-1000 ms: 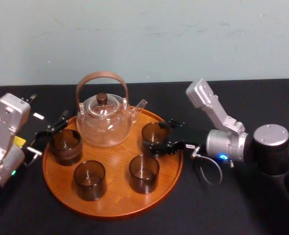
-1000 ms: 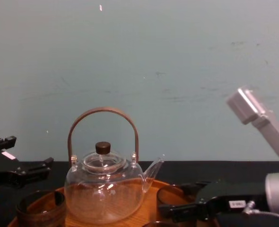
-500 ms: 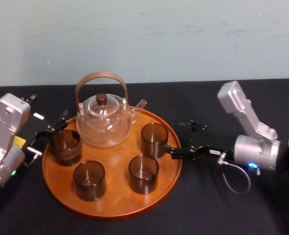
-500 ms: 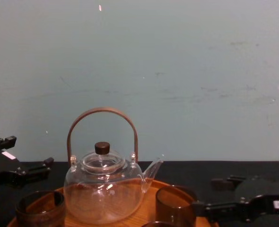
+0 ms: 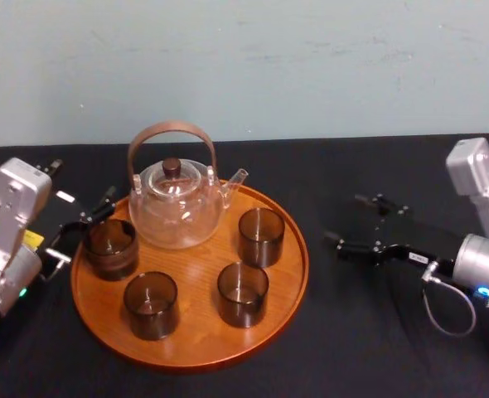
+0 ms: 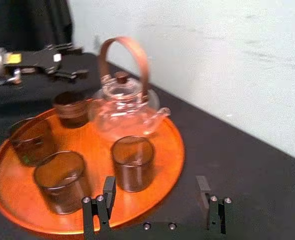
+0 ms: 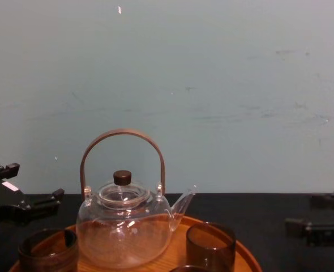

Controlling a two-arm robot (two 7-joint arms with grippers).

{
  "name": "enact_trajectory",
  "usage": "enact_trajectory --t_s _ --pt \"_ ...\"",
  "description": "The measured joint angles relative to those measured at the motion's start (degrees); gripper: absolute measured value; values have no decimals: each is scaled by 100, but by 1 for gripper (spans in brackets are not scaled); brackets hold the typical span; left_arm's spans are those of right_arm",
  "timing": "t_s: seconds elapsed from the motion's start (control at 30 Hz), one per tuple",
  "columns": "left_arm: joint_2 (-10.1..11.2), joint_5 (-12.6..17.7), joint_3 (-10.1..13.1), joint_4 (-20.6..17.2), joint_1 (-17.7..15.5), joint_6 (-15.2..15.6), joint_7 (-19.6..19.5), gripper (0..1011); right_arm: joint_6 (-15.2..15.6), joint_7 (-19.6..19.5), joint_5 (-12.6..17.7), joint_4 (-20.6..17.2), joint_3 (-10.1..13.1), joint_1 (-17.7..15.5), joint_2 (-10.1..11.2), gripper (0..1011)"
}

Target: Pick up the glass from the table and place it on the tray.

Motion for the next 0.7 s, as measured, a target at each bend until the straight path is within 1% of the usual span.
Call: enact_trajectory --t_s 0.07,0.1,0.13,0.17,0.27,0.3,0.33,0.43,0.53,0.57,0.7 --pt "0 0 0 0 0 0 0 1001 -75 -152 1 -63 93 -107 4 1002" --pt "0 0 0 0 0 0 0 1001 -163 -336 -18 -114 188 -206 -9 1002" --pt "0 0 0 0 0 0 0 1002 -217 -435 -53 -141 231 -258 -28 1002" --pt "0 0 0 0 0 0 0 1001 -318 -632 -138 -182 315 -354 -75 1002" --pt "0 0 0 0 0 0 0 1001 -449 -895 -243 -219 418 -459 -156 1002" --pt "0 0 0 0 0 0 0 1001 -536 -1074 -326 -229 473 -522 -231 1002" --pt "0 0 0 0 0 0 0 1001 -574 -1156 -365 -230 503 -550 -272 1002" --pt "0 0 0 0 0 0 0 1001 -718 -1491 -537 -209 593 -612 -441 1002" --pt "0 0 0 0 0 0 0 1001 -787 -1680 -659 -153 629 -621 -567 1002" --pt "0 0 0 0 0 0 0 1001 -821 -1785 -729 -103 645 -617 -649 1002" --pt "0 0 0 0 0 0 0 1001 -864 -1969 -873 46 670 -560 -835 1002"
